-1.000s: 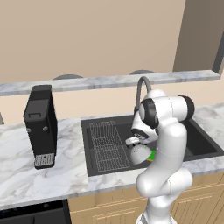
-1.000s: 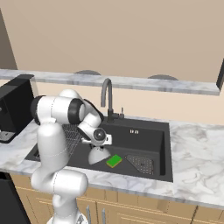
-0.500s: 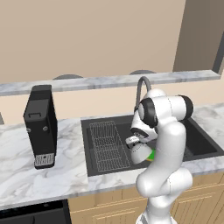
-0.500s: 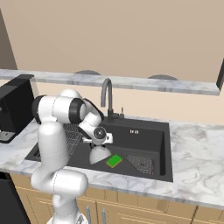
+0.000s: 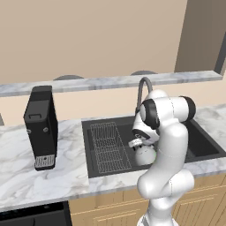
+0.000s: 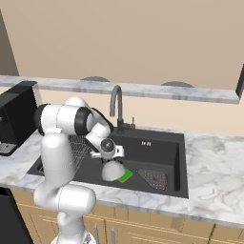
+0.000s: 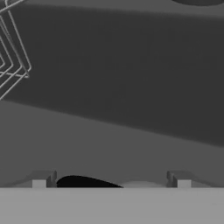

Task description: Open the cabinet, pick the kettle from the cabinet, and place it in the sink.

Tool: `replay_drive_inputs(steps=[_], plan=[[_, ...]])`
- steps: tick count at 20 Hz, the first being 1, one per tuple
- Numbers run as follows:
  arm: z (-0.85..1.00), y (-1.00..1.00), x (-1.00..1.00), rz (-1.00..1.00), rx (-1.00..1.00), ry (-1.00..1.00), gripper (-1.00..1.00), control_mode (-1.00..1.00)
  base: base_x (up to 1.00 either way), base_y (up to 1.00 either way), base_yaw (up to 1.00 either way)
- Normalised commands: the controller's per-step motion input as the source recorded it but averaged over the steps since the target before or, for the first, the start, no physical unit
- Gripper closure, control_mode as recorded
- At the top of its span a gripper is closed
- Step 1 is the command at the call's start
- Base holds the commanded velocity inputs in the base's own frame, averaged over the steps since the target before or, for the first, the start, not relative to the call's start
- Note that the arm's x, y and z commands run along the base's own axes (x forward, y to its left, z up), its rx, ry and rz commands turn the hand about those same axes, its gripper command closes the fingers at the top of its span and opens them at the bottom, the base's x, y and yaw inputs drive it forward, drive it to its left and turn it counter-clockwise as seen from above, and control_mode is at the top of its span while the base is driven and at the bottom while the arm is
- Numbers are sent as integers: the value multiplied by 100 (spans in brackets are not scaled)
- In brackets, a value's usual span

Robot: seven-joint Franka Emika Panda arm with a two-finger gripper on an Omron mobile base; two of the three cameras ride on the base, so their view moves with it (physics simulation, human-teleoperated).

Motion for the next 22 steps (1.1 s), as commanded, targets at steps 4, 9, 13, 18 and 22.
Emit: replay_drive_inputs(steps=[4, 9, 13, 18, 22], plan=[[-1, -5, -3, 0, -3, 0, -100, -100, 0, 0, 0], [0, -7, 0, 2, -2, 0, -100, -100, 0, 0, 0], [0, -11, 0, 7, -4, 0, -100, -100, 0, 0, 0], [0, -17, -8, 13, -4, 0, -100, -100, 0, 0, 0], [0, -26, -24, 11, -4, 0, -100, -100, 0, 0, 0]])
